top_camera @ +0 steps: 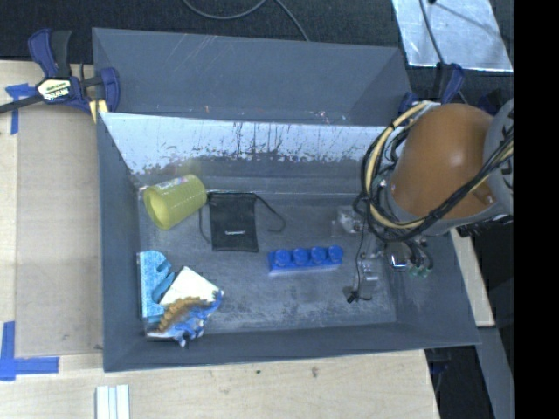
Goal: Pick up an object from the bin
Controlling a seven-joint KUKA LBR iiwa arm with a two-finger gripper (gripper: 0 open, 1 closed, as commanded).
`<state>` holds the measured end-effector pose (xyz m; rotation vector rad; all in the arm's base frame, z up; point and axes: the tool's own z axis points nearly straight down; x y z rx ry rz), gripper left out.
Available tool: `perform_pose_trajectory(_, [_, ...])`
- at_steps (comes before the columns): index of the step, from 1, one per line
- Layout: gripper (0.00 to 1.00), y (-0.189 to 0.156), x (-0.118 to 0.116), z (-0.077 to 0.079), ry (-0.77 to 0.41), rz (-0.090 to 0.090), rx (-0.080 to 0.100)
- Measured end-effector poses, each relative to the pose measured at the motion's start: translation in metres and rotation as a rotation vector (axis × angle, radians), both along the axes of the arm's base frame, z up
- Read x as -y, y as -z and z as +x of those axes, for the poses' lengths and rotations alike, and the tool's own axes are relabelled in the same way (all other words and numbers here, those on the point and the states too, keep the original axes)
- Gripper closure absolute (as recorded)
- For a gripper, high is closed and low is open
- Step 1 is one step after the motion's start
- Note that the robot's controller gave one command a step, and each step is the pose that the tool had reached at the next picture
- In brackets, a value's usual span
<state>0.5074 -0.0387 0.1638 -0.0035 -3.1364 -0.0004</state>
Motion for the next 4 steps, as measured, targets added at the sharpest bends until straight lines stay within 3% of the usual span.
perform_pose_trajectory(1, [0.00, -0.004, 0.000, 0.002, -0.001, -0.001, 0.008])
perform_pose_trajectory(2, [0.00, 0.017, -0.006, 0.021, 0.151, -0.001, 0.016])
perform_pose_trajectory(3, [1.00, 0.089, -0.042, 0.035, -0.172, -0.005, 0.021])
perform_pose_trajectory(4, [1.00, 0.088, -0.042, 0.035, -0.170, -0.005, 0.021])
